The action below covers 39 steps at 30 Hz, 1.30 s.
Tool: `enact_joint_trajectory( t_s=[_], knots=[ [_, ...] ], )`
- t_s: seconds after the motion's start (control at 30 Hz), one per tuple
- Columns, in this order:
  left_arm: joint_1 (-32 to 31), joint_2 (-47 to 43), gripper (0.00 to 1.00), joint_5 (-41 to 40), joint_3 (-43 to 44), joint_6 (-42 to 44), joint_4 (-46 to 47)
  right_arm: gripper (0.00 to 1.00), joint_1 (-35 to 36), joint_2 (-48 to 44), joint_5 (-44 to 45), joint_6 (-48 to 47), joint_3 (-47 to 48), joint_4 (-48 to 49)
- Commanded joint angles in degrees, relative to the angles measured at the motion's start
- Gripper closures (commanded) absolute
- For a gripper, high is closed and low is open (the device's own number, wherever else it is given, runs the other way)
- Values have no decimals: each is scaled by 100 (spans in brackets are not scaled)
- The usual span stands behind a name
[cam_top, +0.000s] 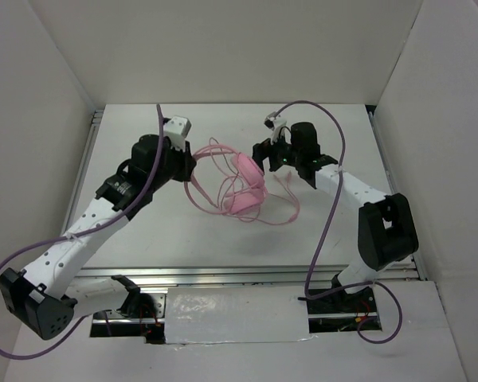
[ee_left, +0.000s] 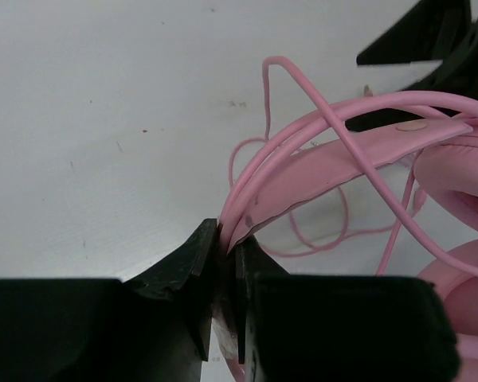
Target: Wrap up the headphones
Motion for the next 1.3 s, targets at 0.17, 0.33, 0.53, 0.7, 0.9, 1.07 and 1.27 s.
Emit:
enact_joint_trajectory(
  t_s=[0.17,0.33,0.53,0.7,0.9,1.07,1.27],
  knots=[
    [231,632,100,-163,1913,-532,-625,0,248,-180,-687,598,-680,1139],
    [389,852,100,197,2486,-575,-828,0,477,356,-442,652,-611,1325],
    [556,958,100,575,3154,-558,-1180,0,407,954,-467,950,-356,1299],
    [855,1002,100,1032,3374,-646,-1171,10,556,1332,-414,1460,13,1386],
    [952,757,100,1296,2848,-795,-1004,95,180,1570,-133,2014,680,1352],
    [1092,318,100,1357,2031,-1015,-680,100,-479,1421,392,2286,1287,834],
    [1233,150,100,1402,1617,-1112,-574,100,-1376,1105,727,2902,1305,693]
  ],
)
